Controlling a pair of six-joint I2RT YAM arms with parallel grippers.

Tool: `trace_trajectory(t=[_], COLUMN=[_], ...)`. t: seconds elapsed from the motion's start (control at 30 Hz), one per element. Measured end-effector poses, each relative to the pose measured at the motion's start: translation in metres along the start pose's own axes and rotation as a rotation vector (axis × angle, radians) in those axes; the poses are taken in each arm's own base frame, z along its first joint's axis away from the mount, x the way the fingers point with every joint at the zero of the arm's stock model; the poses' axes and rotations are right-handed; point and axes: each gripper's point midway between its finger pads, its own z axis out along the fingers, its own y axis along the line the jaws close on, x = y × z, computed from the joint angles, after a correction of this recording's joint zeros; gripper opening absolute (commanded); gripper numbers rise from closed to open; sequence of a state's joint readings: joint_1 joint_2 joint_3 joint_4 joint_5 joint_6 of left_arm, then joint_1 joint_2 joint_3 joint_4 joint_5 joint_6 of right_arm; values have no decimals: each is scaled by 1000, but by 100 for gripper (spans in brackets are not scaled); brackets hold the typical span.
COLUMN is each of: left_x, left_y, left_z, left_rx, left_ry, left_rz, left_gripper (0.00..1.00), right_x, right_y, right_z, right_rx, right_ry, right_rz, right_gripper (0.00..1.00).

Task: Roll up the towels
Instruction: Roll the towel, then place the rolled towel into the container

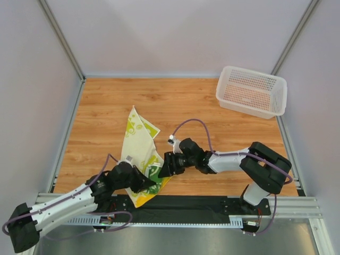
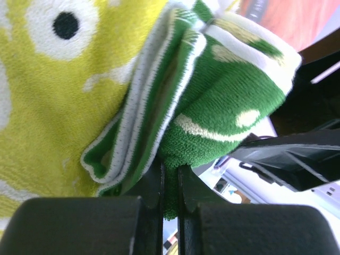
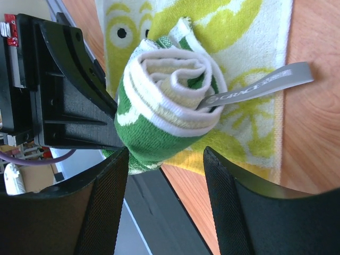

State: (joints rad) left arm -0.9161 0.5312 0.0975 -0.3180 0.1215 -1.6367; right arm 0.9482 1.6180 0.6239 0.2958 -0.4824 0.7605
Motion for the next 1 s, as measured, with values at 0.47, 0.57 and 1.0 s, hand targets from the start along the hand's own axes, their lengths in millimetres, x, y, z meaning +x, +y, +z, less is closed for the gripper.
trace_trajectory(t=[0.47,0.57,1.0], left_x=[-5,-8,-9], left_y=[-16,-15,-14], left_z=[-8,-7,-7], left_rx=[80,77,71], left_ry=[-36,-47,-54], left_rz=[8,5,4], left_gripper=[0,0,7], right_x=[3,0,-4], right_y=[14,15,20], right_z=[21,25,40], right_rx=[-75,-86,-115], right_ry=[-33,-44,-59], right_rz=[9,19,54], right_gripper=[56,56,15])
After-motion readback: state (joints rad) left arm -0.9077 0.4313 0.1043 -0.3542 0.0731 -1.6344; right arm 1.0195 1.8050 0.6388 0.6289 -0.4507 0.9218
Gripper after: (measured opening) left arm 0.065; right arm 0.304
